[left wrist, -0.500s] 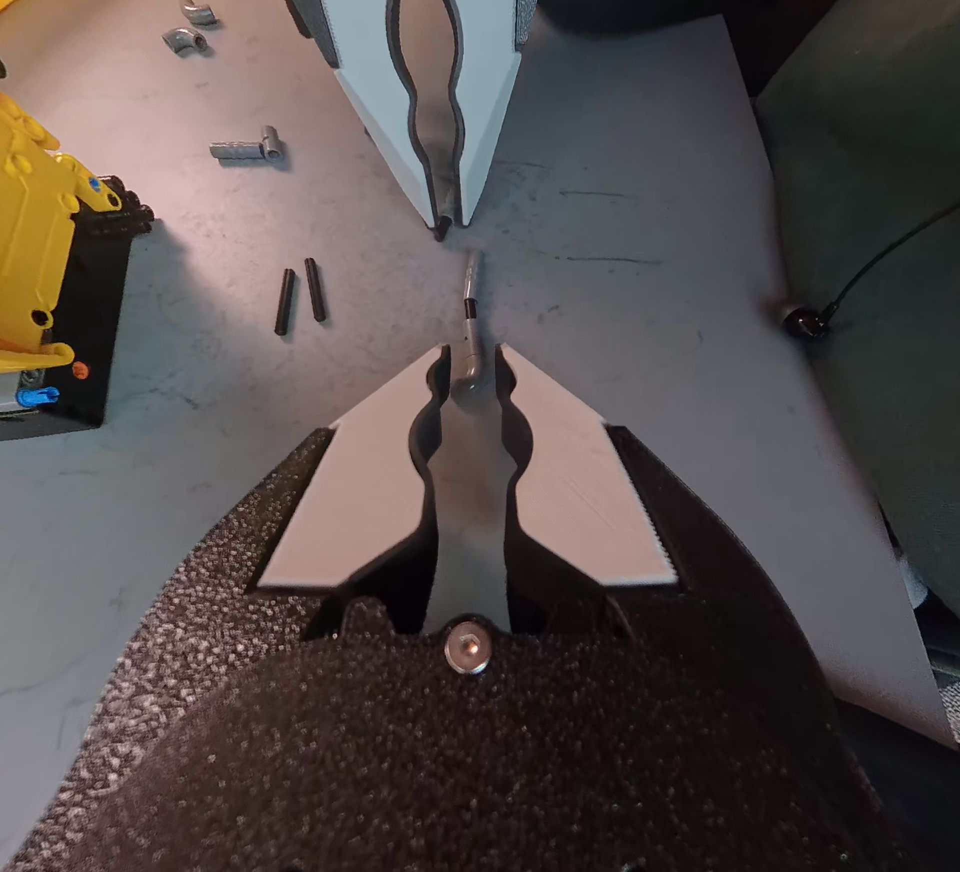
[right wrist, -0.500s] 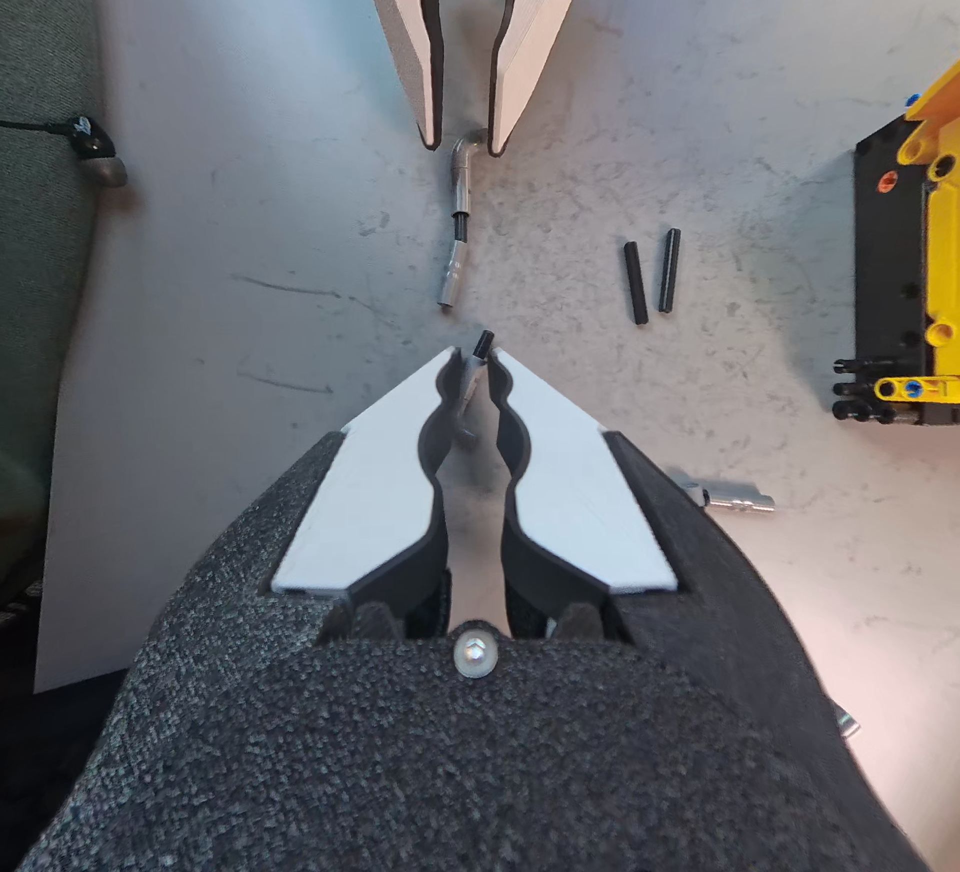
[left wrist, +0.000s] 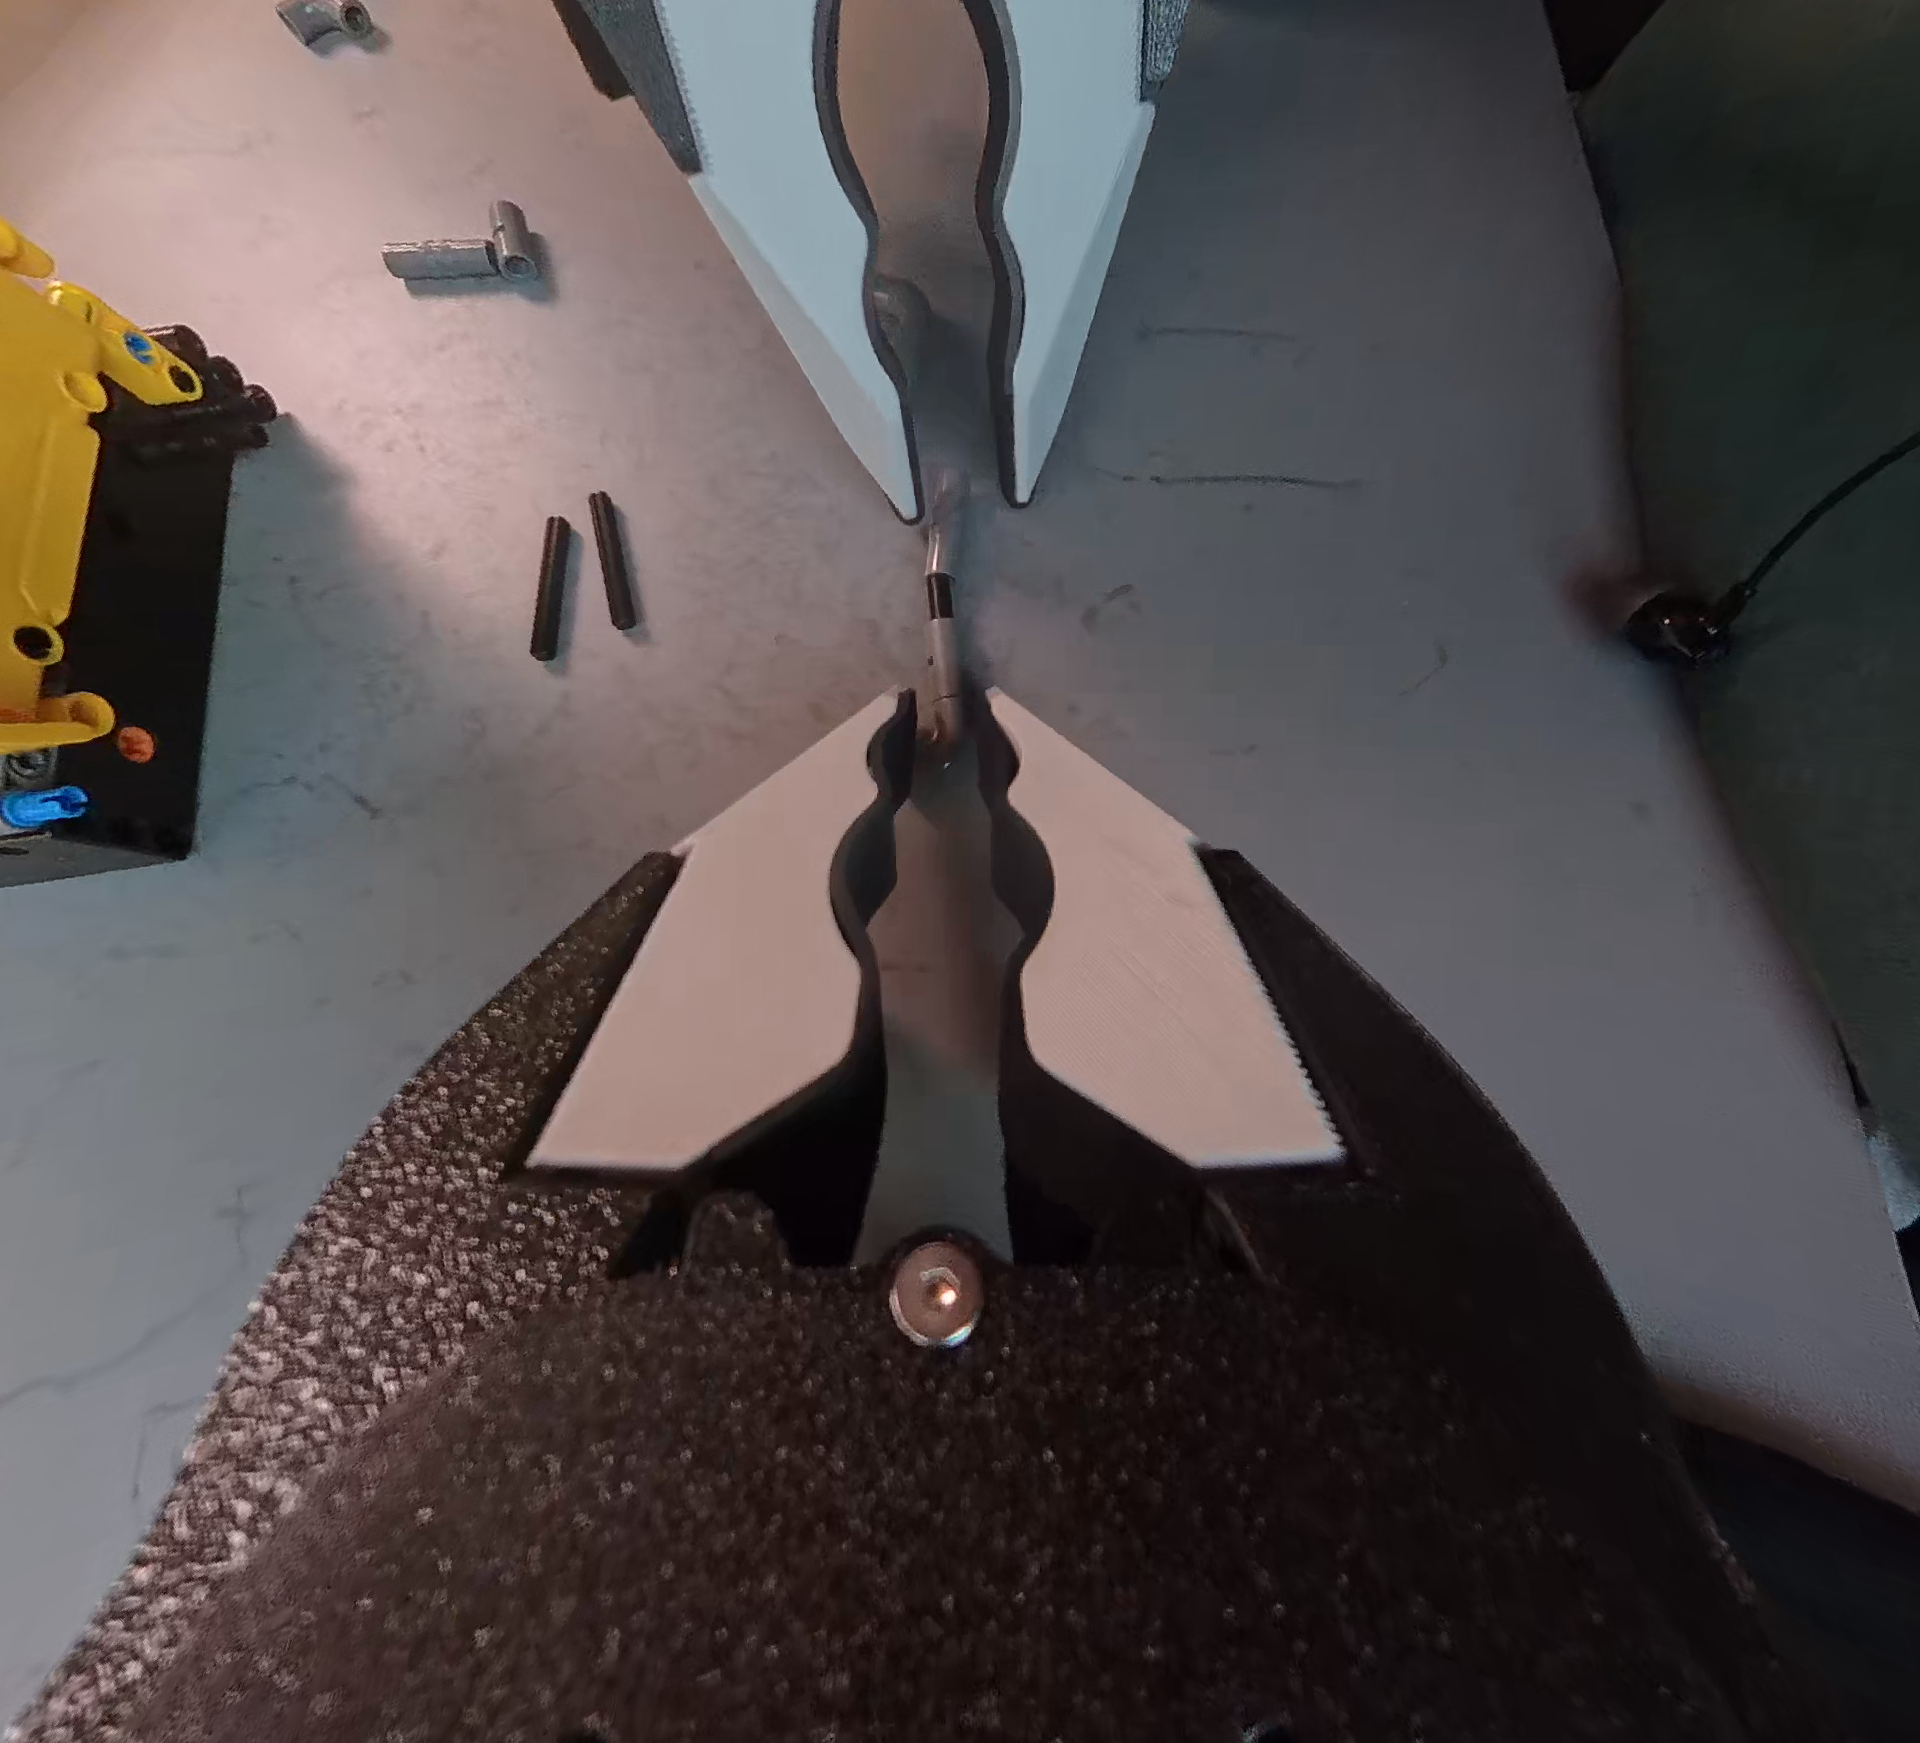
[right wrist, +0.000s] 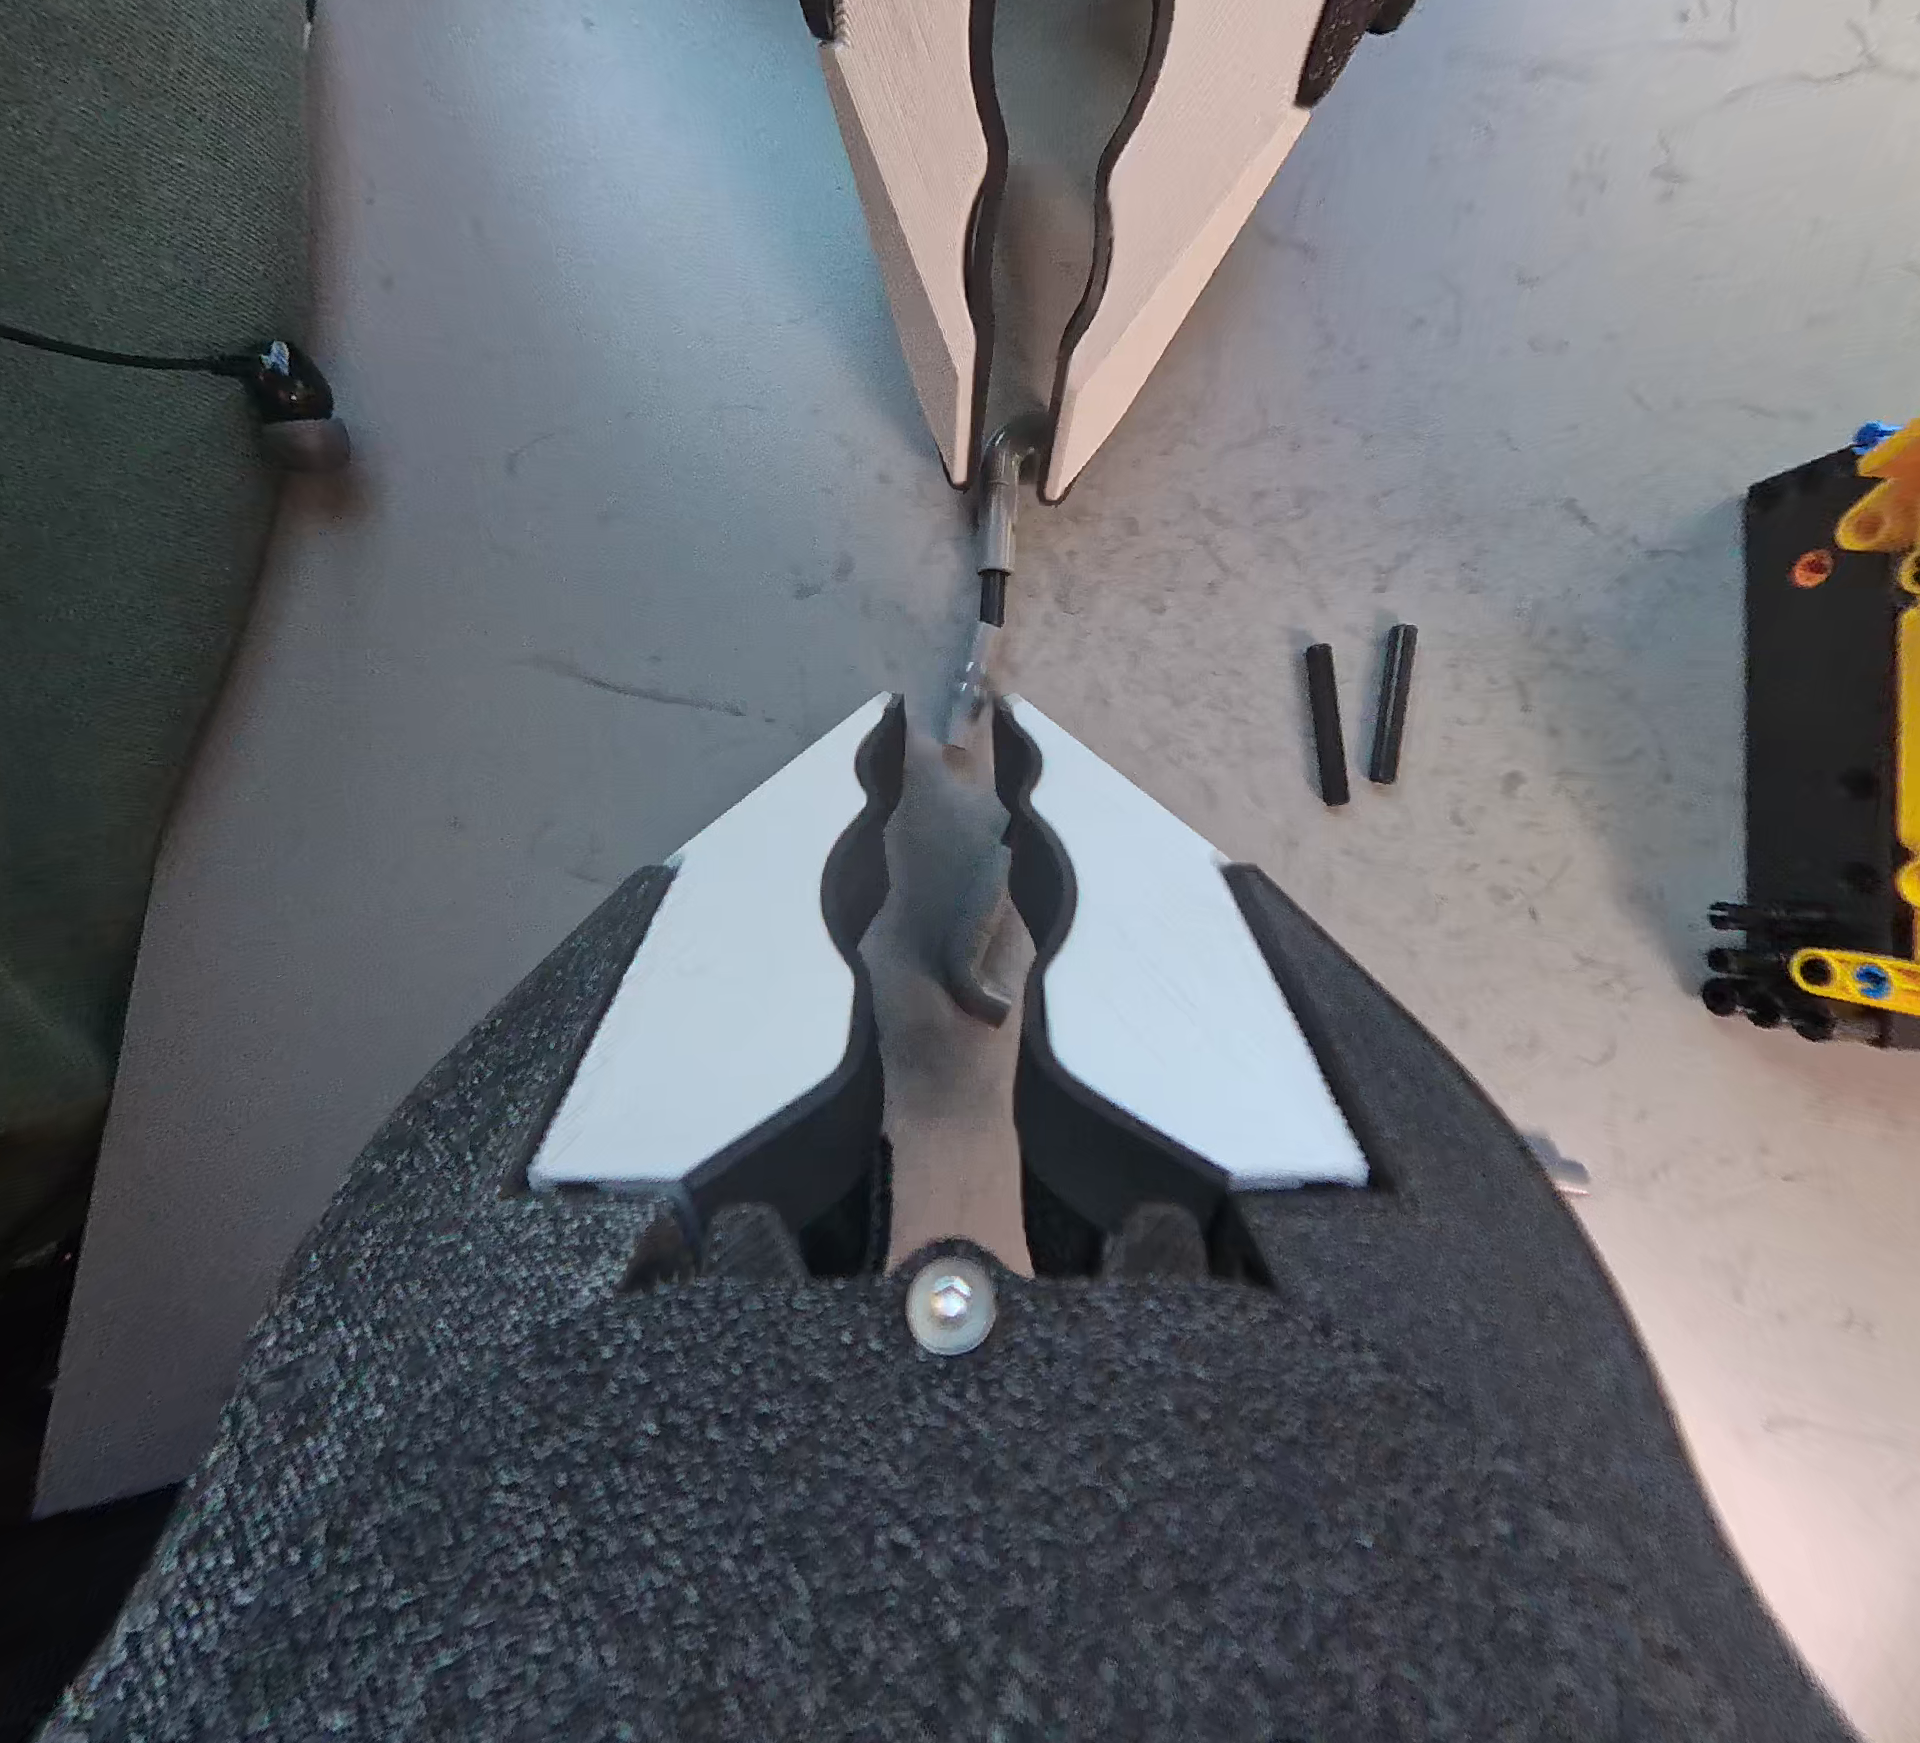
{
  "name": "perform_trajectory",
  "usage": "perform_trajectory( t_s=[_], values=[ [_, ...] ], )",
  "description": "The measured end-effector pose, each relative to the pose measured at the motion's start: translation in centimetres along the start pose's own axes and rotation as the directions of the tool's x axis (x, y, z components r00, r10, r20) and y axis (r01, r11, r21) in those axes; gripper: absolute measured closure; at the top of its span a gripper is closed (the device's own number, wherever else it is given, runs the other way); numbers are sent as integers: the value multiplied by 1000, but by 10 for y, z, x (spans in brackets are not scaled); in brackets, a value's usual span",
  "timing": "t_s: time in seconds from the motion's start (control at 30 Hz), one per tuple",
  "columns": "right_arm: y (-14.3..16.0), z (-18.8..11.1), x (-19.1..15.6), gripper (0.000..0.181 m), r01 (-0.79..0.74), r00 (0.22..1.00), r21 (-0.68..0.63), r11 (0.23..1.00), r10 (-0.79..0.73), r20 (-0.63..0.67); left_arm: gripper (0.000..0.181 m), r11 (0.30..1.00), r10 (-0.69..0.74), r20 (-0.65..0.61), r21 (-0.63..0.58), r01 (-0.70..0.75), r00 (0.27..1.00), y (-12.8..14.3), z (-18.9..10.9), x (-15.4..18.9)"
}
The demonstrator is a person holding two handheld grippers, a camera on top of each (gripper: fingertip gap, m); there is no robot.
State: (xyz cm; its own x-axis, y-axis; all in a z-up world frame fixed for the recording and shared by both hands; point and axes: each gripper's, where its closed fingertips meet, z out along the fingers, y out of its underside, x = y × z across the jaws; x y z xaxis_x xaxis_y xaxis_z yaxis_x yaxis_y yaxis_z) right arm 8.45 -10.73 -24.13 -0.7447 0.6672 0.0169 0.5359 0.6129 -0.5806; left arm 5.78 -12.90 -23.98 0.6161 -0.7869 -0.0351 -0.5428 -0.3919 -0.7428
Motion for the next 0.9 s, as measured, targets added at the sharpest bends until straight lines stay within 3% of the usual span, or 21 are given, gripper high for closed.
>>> perform_trajectory(
  t_s=[0.23,0.9],
  values=[
    [-1,3,2,173,-26,1000,18,1000,26,13,175,1000,8,4,-18,-8,1000,2,2,0],
    [1,2,5,175,-110,990,75,991,102,98,175,1000,8,5,-19,-8,1000,-1,6,1]
  ],
)
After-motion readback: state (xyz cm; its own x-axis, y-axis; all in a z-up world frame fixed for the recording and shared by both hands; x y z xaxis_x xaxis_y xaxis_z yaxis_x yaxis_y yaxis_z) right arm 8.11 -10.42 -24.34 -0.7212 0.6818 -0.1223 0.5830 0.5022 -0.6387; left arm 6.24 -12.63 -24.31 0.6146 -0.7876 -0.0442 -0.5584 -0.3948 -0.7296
